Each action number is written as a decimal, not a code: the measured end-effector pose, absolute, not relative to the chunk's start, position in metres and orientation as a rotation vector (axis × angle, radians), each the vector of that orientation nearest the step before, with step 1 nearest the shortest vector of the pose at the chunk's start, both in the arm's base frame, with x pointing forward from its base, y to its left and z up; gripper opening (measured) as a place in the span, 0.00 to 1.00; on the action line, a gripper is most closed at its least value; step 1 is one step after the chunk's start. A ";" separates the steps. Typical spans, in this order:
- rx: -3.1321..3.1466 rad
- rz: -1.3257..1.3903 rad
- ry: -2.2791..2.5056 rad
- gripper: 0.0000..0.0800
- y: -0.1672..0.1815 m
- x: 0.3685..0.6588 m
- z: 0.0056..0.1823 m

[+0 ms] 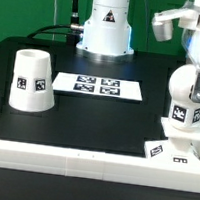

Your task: Assemble lamp

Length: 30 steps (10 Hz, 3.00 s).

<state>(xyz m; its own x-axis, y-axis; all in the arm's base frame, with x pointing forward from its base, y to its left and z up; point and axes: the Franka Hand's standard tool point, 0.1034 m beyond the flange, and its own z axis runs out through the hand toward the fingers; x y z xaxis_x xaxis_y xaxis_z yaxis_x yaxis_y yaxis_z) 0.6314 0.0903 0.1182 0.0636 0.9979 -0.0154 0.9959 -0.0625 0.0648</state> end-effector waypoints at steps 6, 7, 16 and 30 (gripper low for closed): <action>1.776 -0.005 2.458 0.71 0.084 0.635 0.118; 1.788 -0.004 2.449 0.71 0.083 0.635 0.118; 2.362 0.016 1.923 0.72 0.084 0.631 0.117; 3.139 0.056 0.119 0.72 0.083 0.627 0.117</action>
Offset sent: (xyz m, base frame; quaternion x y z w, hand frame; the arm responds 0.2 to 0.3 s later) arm 0.0059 0.0045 0.0022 -0.0209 -0.0106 -0.2221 0.9747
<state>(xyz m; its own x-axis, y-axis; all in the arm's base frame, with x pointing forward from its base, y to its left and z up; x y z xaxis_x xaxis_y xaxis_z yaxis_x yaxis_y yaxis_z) 0.6273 0.0834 0.1165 0.9965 0.0760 0.0359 0.0760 -0.9971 0.0014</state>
